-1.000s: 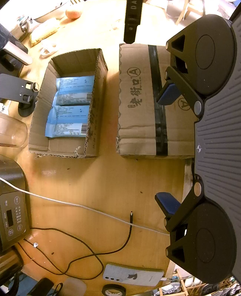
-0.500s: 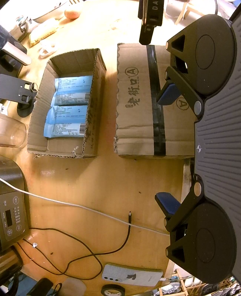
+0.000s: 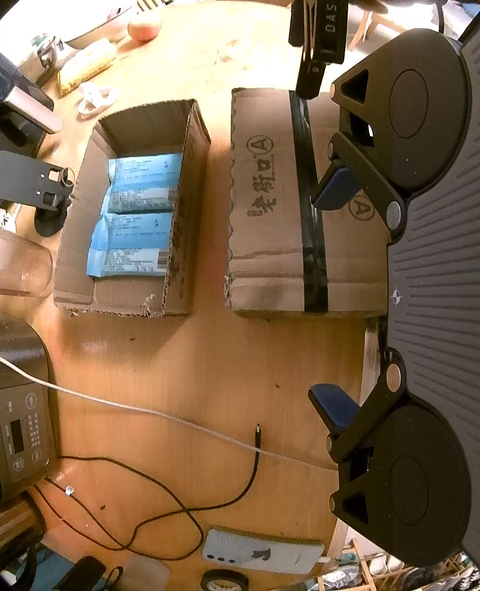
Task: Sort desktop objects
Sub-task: 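Bring both tools to the sides of the taped box and close them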
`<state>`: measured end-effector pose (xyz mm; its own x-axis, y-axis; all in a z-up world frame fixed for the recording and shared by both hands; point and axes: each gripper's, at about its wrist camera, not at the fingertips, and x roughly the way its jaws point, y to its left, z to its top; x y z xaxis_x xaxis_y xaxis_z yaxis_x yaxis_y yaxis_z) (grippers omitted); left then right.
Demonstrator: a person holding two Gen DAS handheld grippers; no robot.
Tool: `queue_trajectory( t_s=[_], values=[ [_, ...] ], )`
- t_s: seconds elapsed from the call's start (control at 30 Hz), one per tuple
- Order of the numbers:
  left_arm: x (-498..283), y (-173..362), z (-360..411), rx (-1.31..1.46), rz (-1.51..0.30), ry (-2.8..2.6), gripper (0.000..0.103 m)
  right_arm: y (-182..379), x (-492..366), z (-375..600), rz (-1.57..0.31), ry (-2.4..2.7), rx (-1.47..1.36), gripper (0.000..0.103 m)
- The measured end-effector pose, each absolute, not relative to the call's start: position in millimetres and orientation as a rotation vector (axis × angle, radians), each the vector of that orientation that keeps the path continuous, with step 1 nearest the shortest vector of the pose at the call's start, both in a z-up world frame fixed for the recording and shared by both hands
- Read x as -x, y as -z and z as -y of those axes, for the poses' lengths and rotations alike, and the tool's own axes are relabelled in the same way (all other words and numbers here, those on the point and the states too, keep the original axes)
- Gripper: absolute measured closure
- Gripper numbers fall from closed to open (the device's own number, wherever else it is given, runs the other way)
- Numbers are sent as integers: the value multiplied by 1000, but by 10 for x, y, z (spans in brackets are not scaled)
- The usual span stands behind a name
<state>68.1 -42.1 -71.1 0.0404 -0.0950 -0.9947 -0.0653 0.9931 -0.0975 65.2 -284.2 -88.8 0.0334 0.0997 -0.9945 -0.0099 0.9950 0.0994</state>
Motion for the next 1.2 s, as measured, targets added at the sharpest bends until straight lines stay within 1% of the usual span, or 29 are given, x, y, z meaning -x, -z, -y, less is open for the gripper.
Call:
queue_trajectory(
  t_s=[0.27,0.5,0.93,1.1,1.2],
  values=[
    [-652,795,375,176,-1526,67,0,986,-659,2903,-1534,-110,-96,0],
    [-622,1013,244,222,-1533,129,0,1127,-680,3013,-1536,-208,-174,0],
    [-585,1332,-216,521,-1451,352,0,1407,-713,3304,-1494,-411,-352,0],
    [-592,1392,-324,586,-1430,418,1,1460,-710,3396,-1487,-454,-412,0],
    [-596,1401,-369,599,-1423,436,1,1482,-711,3449,-1485,-468,-443,3]
  ],
)
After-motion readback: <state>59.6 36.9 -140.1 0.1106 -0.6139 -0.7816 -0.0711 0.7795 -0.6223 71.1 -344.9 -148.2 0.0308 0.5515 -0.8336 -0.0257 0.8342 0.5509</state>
